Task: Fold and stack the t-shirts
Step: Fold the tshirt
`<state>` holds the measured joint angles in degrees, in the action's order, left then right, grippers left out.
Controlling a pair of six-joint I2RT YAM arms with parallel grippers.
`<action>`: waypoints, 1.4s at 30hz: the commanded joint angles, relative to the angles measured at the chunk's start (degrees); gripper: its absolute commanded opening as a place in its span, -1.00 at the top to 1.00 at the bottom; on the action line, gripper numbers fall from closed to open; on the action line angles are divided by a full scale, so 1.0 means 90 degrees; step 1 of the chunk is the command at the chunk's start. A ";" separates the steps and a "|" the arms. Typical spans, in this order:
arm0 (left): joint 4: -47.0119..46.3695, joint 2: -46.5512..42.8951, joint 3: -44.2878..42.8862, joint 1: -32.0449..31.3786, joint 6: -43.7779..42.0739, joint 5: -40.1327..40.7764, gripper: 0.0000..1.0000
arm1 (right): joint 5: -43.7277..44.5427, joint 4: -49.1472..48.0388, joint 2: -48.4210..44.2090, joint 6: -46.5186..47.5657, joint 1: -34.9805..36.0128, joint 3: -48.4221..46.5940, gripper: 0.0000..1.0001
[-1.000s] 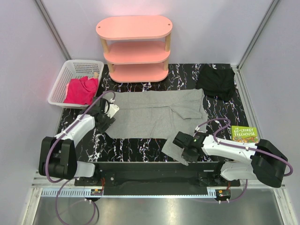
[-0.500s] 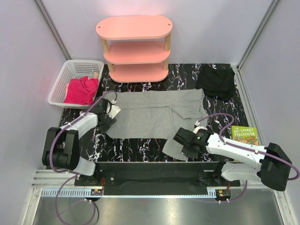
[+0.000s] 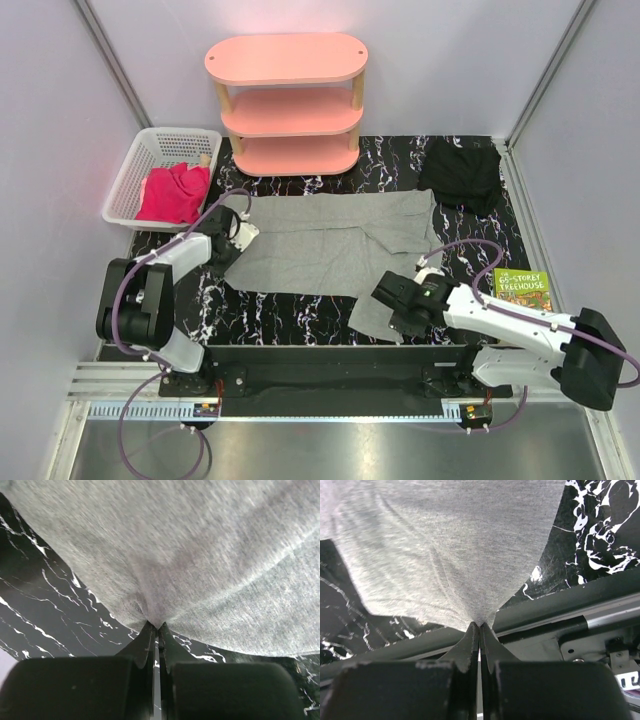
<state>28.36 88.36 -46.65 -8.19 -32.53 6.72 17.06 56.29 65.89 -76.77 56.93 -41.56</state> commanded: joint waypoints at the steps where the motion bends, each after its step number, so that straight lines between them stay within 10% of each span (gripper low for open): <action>1: 0.0577 -0.0422 -0.0295 0.0011 -0.0096 -0.0249 1.00 | 0.0117 0.0589 -0.0328 0.0209 -0.0036 -0.0567 1.00; 18: 0.2542 -0.2288 -0.0246 0.0021 -0.0926 -0.0395 0.98 | -0.1202 0.2992 -0.1920 -0.0220 0.0520 -0.1651 1.00; 26: 0.2533 -0.1559 -0.0830 0.0021 -0.0838 -0.0678 0.89 | 0.0454 0.3208 -0.1522 -0.0162 0.0482 -0.2491 1.00; 42: 0.2523 0.1549 -0.3722 0.0050 -0.1082 0.0034 0.94 | -0.0273 0.0076 0.0334 0.3480 -0.3638 -0.3057 1.00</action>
<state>50.65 100.40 -76.66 -8.16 -40.71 3.95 17.65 66.63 65.04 -55.33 29.87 -64.51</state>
